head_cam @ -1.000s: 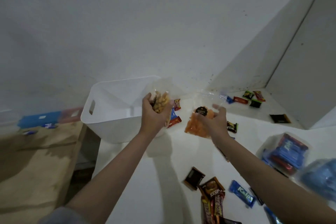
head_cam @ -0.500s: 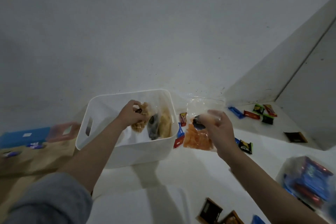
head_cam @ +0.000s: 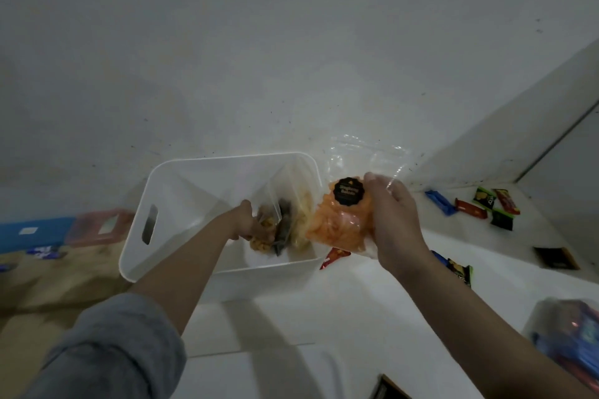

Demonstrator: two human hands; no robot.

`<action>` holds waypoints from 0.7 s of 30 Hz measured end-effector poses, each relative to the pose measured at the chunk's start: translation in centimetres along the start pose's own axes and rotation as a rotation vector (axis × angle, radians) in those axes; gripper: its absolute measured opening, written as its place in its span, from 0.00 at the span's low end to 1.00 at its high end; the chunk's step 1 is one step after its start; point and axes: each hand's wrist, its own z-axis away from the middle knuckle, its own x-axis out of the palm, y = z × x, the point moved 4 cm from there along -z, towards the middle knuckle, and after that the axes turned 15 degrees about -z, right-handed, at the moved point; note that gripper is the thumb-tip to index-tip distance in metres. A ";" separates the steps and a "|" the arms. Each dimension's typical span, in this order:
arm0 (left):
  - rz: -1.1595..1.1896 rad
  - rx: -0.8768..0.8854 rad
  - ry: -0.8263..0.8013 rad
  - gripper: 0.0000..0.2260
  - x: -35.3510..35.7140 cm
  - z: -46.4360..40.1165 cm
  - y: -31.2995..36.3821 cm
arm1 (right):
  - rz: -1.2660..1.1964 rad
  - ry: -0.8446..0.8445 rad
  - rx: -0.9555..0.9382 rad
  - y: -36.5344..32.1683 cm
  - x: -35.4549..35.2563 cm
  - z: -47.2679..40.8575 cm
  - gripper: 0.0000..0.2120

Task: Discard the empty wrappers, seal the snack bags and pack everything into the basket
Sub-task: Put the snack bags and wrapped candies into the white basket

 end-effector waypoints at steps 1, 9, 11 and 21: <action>0.039 -0.008 -0.042 0.43 -0.2 0.2 -0.4 | 0.007 -0.008 0.015 0.4 1.0 0.0 0.08; 0.394 -0.054 0.015 0.21 -2.8 2.1 -3.7 | 0.193 -0.087 0.160 6.8 9.3 -1.1 0.09; 0.462 -0.083 -0.045 0.24 -3.3 2.8 -4.6 | 0.235 -0.088 0.197 8.4 10.7 -1.1 0.10; 0.454 -0.135 -0.064 0.20 -3.3 1.2 -6.7 | 0.544 -0.187 0.236 11.8 12.7 -2.8 0.22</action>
